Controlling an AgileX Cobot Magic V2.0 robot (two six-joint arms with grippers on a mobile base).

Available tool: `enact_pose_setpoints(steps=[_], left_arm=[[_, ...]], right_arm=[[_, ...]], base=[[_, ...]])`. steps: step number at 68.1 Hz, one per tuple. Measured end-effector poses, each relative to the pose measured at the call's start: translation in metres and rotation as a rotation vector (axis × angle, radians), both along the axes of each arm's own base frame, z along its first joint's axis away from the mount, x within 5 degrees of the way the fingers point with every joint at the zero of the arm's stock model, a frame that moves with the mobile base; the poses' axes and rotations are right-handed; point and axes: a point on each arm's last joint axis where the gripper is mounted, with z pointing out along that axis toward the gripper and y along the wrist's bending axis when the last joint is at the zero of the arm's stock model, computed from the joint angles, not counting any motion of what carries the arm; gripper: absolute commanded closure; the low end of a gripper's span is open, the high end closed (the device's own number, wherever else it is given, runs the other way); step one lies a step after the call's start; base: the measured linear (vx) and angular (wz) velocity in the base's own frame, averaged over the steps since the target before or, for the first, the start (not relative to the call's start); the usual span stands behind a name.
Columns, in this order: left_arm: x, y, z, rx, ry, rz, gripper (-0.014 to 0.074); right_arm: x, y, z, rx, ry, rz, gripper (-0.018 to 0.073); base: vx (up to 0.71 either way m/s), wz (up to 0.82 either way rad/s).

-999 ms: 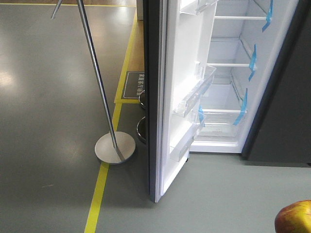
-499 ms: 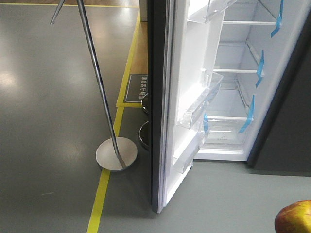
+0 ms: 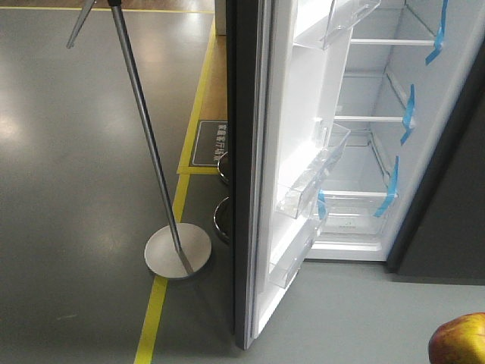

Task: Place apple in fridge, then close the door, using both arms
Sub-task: 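Approach the refrigerator door shelves, keeping the apple in the right gripper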

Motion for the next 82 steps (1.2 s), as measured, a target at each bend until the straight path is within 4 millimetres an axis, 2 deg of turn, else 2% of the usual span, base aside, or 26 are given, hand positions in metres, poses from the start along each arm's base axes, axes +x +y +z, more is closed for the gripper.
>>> enact_pose_setpoints(steps=[82], left_arm=[[0.0,0.0,0.0,0.0,0.0,0.0,0.0603]], right_arm=[[0.0,0.0,0.0,0.0,0.0,0.0,0.0399]], base=[[0.12,-0.04]])
